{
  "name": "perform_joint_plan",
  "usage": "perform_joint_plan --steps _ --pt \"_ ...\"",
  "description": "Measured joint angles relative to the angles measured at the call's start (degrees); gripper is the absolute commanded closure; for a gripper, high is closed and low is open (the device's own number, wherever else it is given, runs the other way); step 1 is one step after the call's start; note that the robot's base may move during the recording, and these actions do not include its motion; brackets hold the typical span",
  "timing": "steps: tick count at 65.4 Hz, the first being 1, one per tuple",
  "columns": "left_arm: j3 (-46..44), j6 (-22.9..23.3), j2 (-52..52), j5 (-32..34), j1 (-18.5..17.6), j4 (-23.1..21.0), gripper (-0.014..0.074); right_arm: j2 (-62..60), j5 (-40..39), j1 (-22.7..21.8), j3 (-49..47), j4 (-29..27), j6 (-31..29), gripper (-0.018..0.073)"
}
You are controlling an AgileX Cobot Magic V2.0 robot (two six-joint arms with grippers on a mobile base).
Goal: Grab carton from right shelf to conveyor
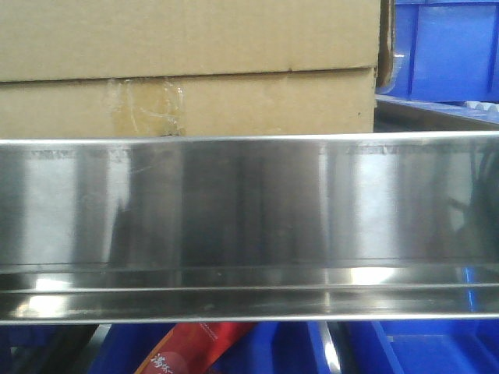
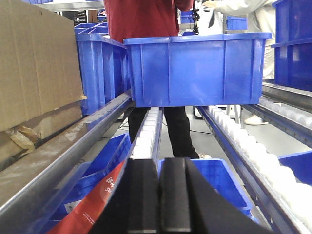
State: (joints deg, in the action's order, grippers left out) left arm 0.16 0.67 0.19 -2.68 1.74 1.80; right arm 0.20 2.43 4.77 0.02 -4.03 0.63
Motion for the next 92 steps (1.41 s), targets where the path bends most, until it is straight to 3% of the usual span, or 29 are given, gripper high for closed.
perform_joint_plan --steps 38,50,67,77,83,92 --pt "0.0 0.0 0.0 0.0 0.0 0.0 0.0599 0.0 0.0 0.0 0.0 0.0 0.0 0.0628" --pt "0.0 0.0 0.0 2.7 0.0 0.0 0.0599 0.0 -0.2 0.0 0.0 0.0 0.0 0.0628" --pt "0.0 0.0 0.0 4.5 0.0 0.0 0.0599 0.0 -6.8 0.0 0.0 0.0 0.0 0.0628" --pt "-5.7 0.0 0.0 1.3 0.0 0.5 0.0589 -0.1 -0.1 0.0 -6.9 0.0 0.0 0.0626" --pt "-12.8 0.0 0.2 -2.4 0.0 2.1 0.0511 -0.1 6.2 0.0 -13.8 0.0 0.0 0.0557" --pt "-23.8 -0.1 4.6 -11.2 0.0 3.3 0.0322 2.6 9.5 0.0 -22.0 0.0 0.0 0.0259"
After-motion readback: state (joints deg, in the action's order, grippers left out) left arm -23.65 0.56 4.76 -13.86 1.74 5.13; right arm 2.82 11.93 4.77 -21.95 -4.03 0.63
